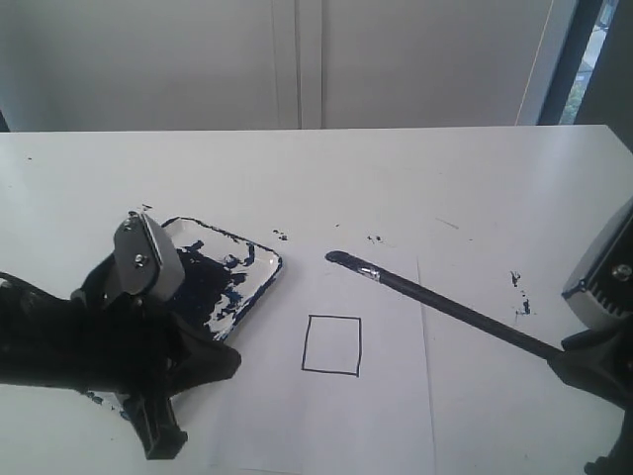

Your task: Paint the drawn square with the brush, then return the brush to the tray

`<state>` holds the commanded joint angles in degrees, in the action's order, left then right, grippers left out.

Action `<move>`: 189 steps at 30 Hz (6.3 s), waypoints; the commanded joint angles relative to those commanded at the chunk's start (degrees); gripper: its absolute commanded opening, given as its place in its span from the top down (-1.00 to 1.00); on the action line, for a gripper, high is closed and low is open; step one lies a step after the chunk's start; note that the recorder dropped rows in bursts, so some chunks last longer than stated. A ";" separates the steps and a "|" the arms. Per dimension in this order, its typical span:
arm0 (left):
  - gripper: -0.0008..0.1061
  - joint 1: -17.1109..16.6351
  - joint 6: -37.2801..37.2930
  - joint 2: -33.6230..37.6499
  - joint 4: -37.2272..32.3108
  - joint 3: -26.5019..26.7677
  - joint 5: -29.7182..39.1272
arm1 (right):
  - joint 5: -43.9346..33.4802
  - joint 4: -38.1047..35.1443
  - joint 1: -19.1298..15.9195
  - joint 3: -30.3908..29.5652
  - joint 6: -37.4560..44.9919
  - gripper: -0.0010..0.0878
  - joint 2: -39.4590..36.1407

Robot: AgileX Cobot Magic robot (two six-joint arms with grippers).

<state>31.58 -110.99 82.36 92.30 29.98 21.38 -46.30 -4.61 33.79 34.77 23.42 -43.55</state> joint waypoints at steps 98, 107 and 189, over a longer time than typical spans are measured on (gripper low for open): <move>0.99 4.58 -1.54 7.36 7.64 -4.19 -16.99 | -0.95 0.36 0.00 0.00 -0.86 0.98 0.00; 0.99 4.58 -0.11 7.36 7.64 -6.41 -18.40 | -0.84 0.36 0.00 0.00 -0.86 0.98 0.00; -0.01 4.58 4.56 0.93 7.64 -3.47 -24.24 | -0.73 -5.43 5.78 7.47 9.77 0.98 -17.40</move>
<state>36.16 -106.43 83.29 99.95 26.51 -2.85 -47.03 -10.04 39.58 42.24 33.19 -60.94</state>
